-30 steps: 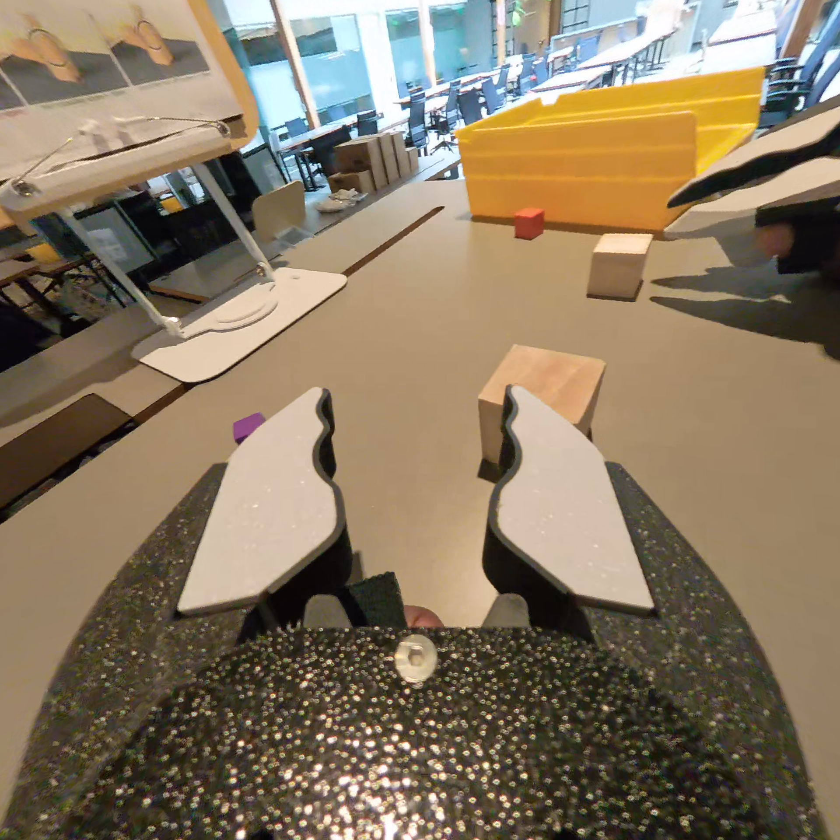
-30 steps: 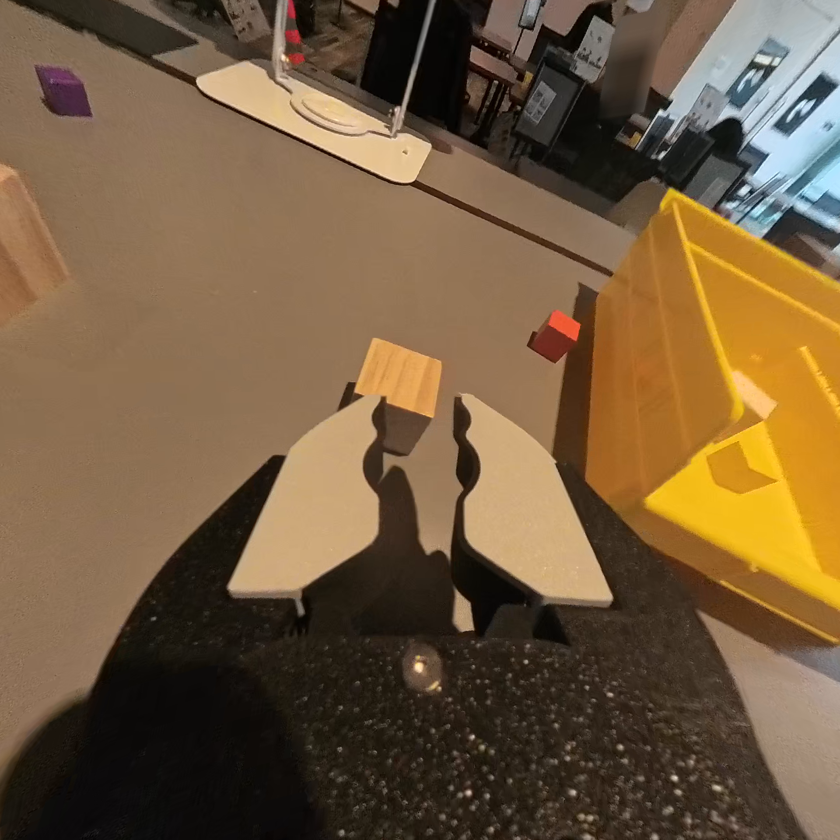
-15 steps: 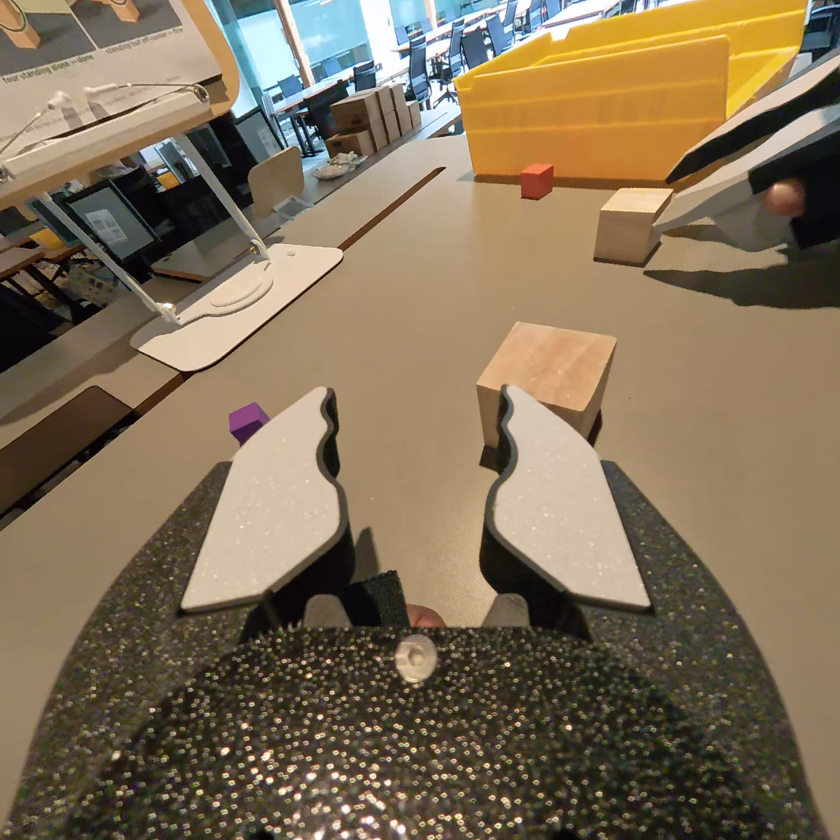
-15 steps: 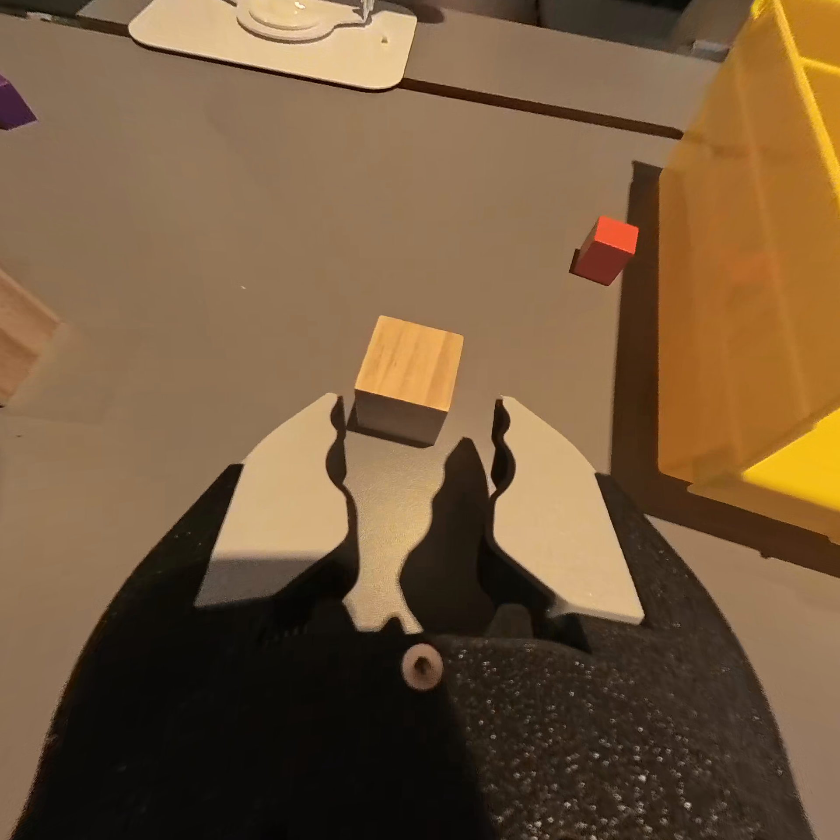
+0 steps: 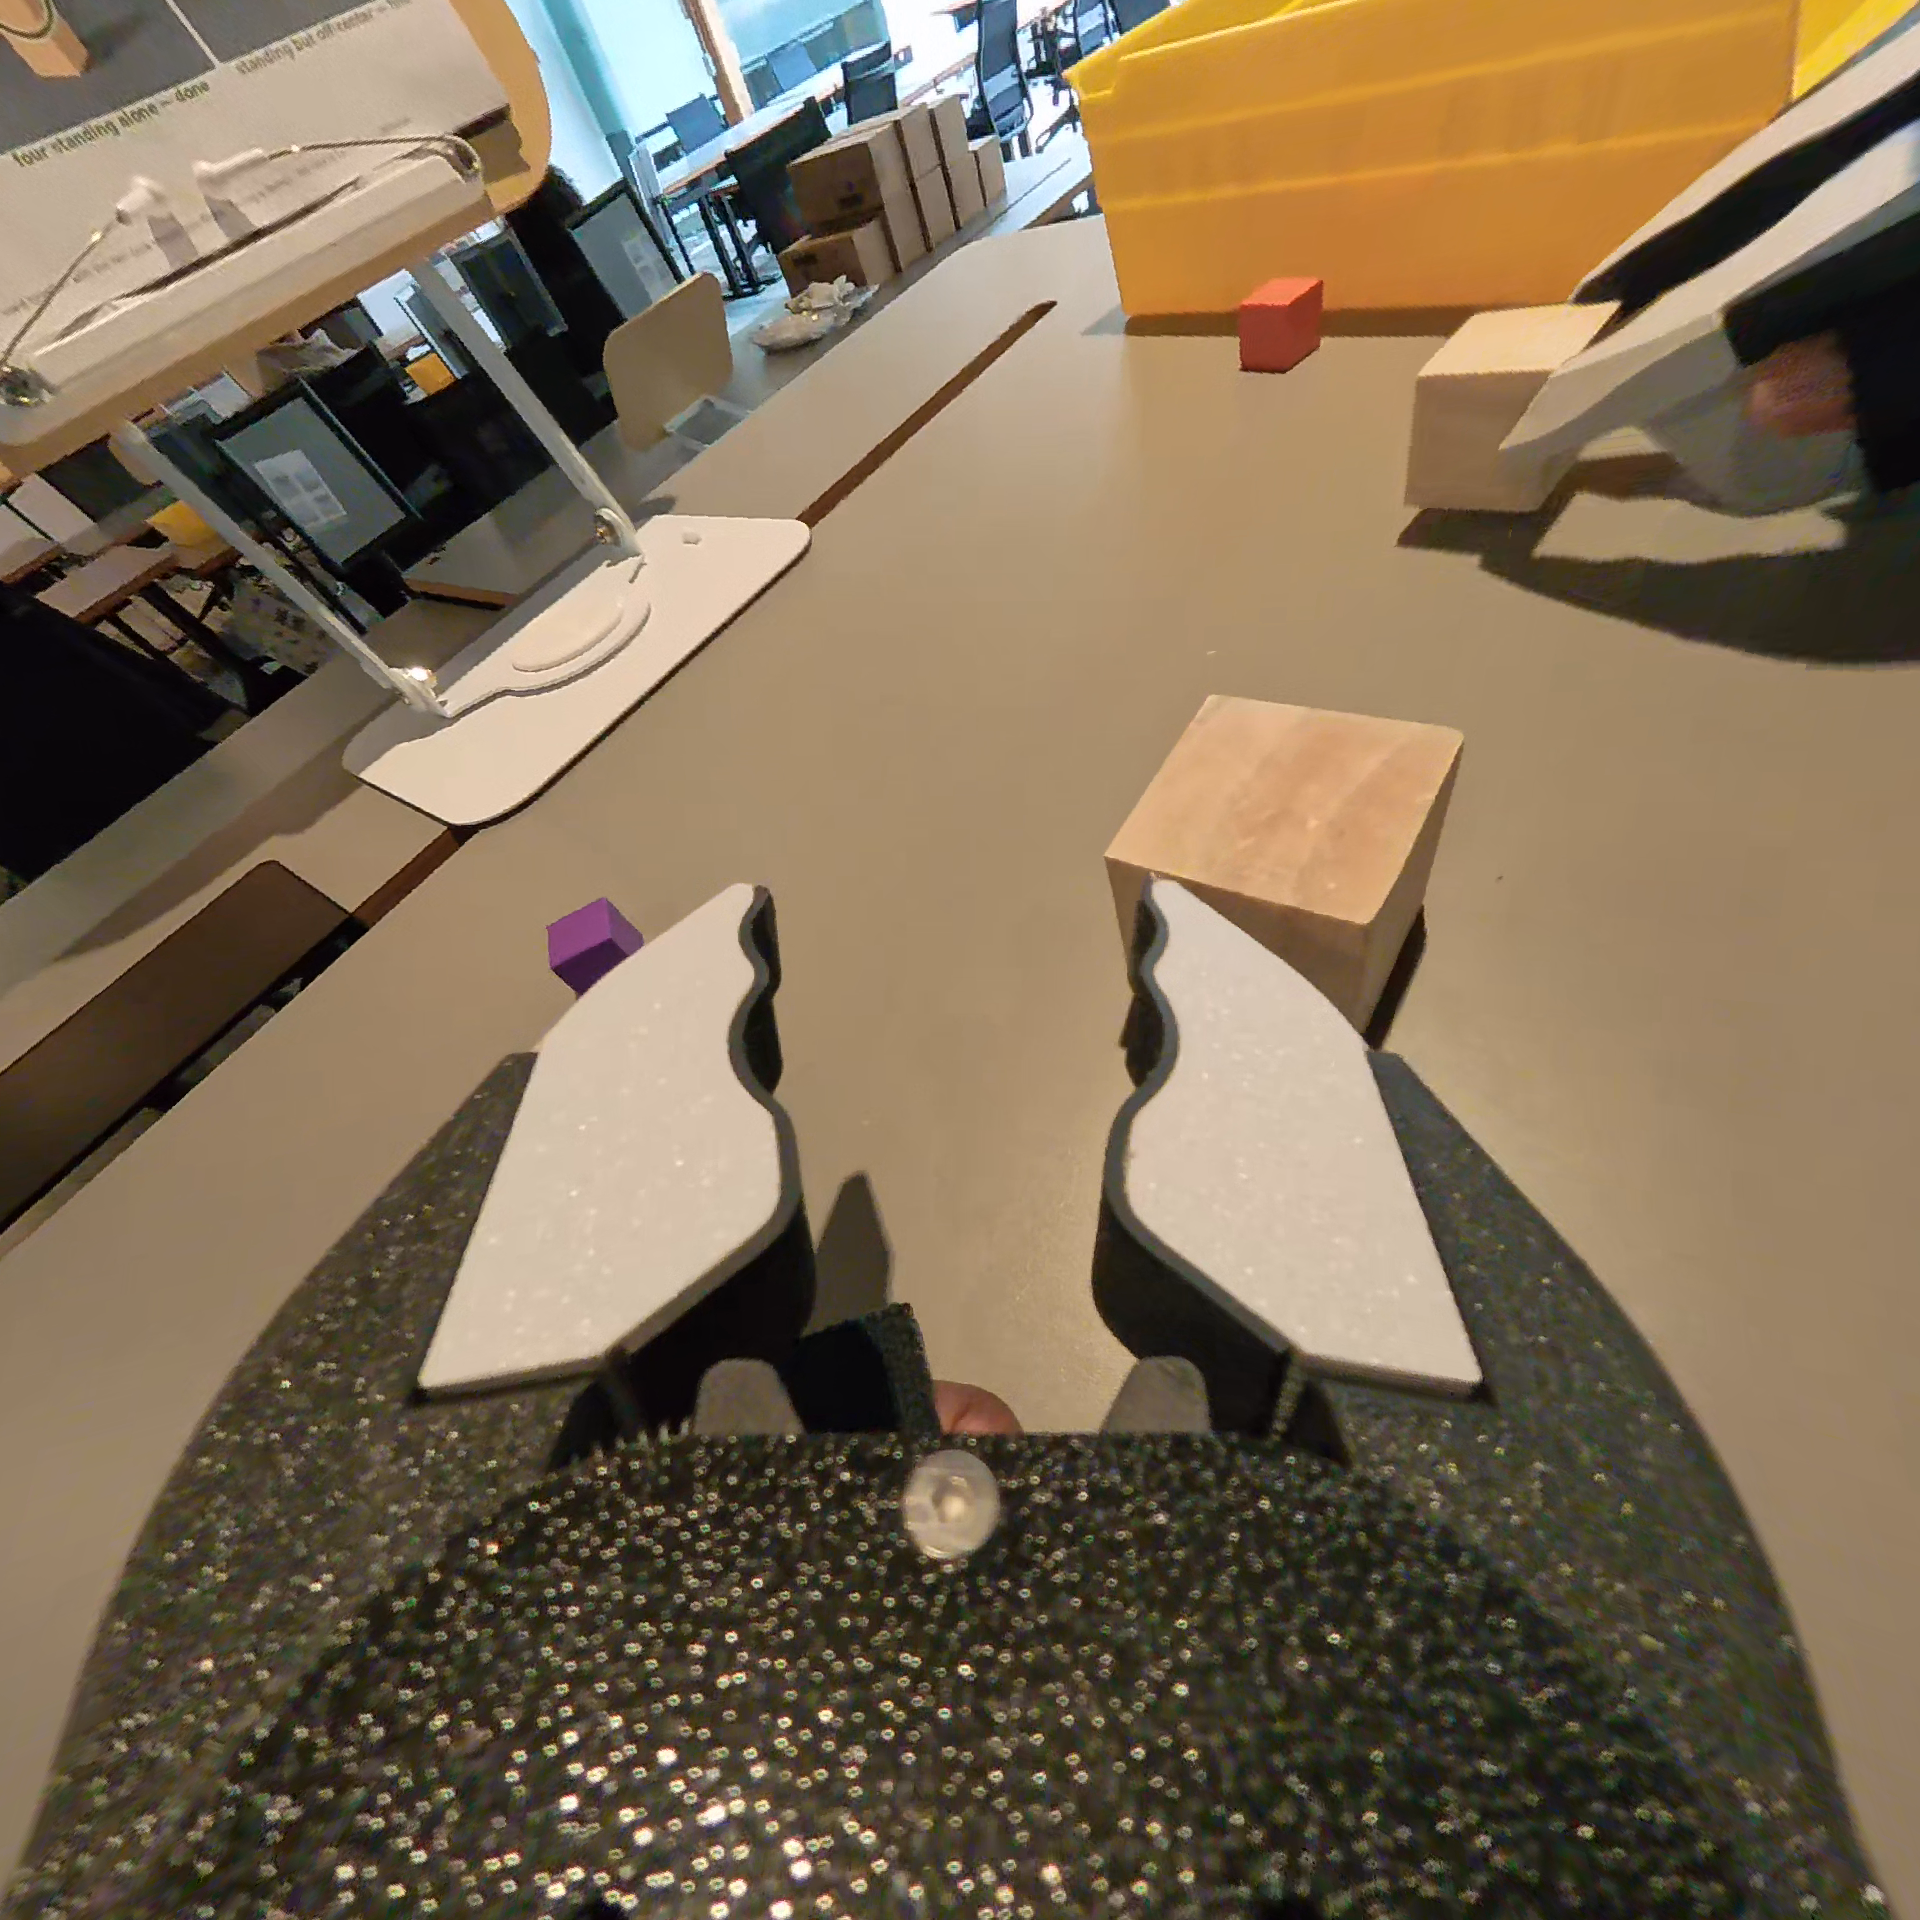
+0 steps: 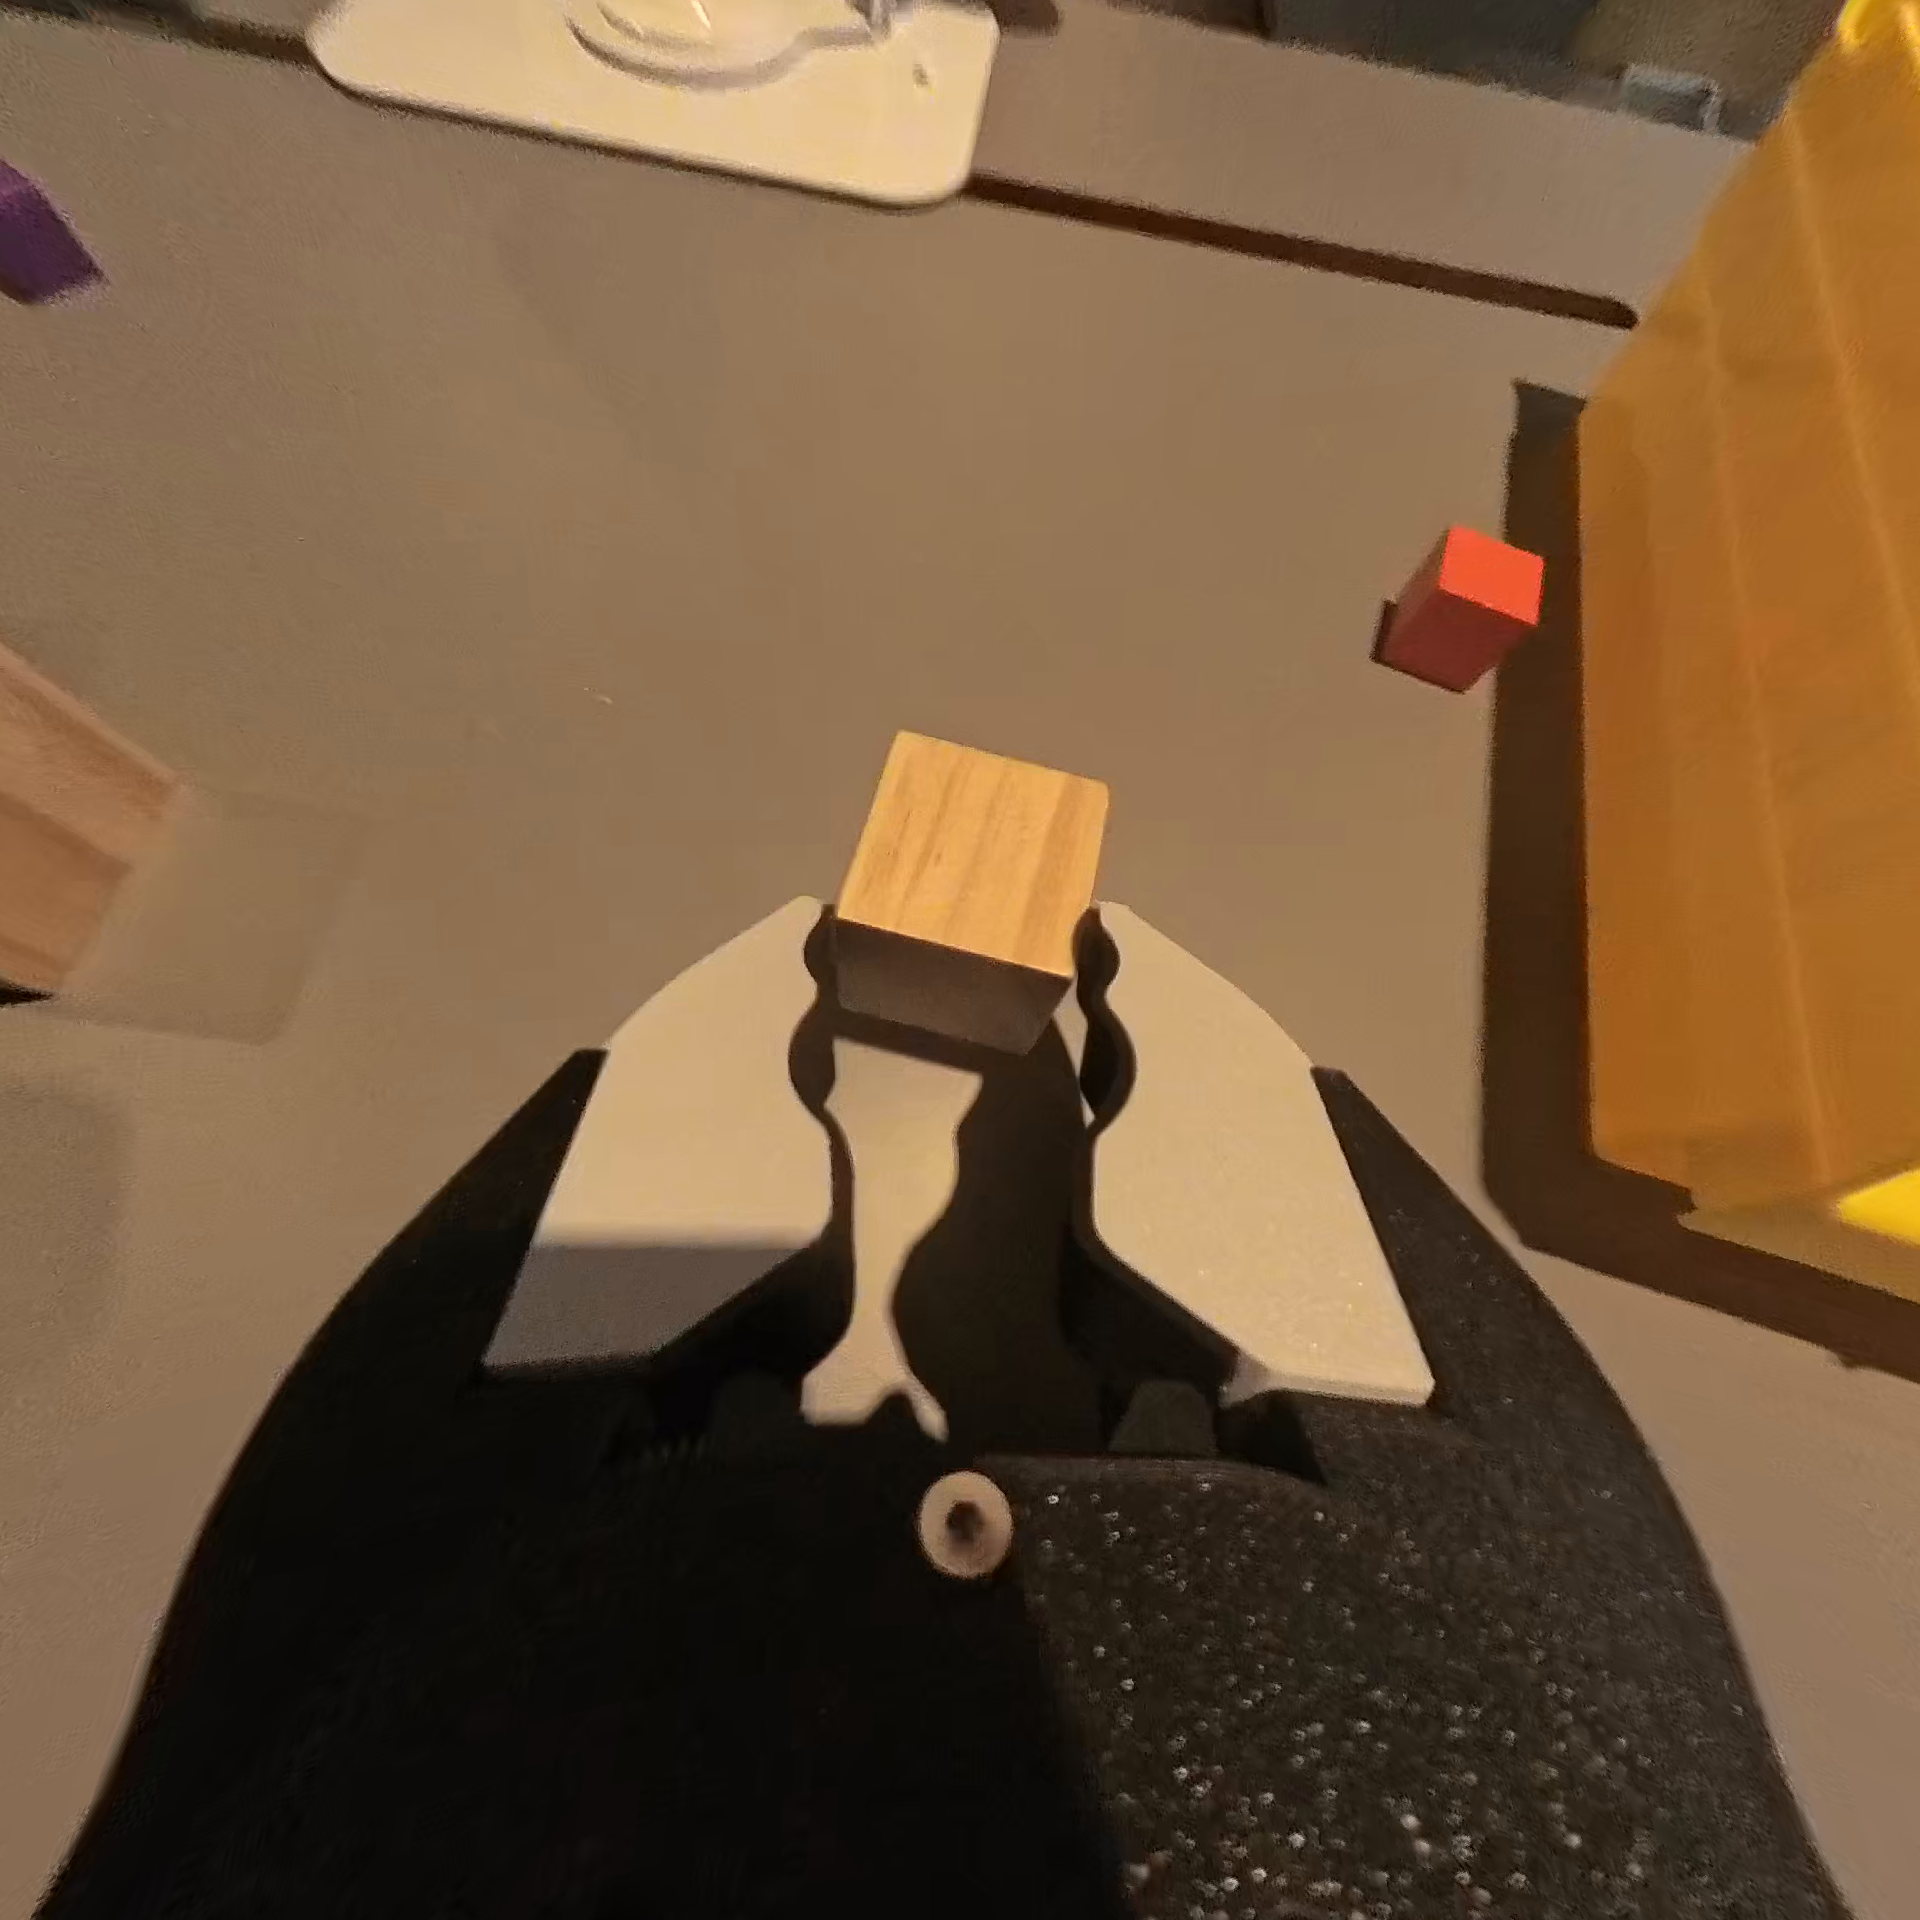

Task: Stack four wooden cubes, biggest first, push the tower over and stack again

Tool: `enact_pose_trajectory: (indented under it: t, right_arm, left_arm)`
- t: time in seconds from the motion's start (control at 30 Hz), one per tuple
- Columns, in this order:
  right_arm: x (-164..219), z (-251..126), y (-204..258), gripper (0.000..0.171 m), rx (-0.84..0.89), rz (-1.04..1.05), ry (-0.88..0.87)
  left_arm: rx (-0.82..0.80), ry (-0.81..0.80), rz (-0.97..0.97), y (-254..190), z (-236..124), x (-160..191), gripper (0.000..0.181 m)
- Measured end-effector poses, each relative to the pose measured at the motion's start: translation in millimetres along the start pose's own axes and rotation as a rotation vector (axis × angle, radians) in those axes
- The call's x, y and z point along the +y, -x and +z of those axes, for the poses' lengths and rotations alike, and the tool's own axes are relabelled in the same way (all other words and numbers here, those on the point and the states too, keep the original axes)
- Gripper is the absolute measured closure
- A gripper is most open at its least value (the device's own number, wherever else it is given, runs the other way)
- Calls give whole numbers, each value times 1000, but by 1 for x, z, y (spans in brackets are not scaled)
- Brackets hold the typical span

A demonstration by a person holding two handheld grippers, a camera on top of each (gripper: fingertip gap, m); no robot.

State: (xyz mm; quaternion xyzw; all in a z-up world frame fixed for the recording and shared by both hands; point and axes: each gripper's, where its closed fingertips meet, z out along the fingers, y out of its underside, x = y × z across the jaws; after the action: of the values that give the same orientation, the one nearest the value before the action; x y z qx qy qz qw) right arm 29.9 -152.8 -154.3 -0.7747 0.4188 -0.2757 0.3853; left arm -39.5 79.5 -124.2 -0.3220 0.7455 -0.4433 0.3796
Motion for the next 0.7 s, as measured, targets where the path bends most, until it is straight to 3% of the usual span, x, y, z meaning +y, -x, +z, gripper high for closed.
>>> enact_pose_trajectory:
  t: [0.23, 0.4, 0.7]
  right_arm:
    - [-54, -39, 90, 127, -116, -38, -167]
    - [-74, -48, 156, 127, -136, -124, -176]
    - [-63, -33, 179, 127, -151, -111, -89]
  left_arm:
    - [-47, -54, -104, 16, -6, -5, 121]
    - [-85, -48, -108, 24, -9, -2, 122]
    - [-137, -13, -119, 35, -10, 5, 123]
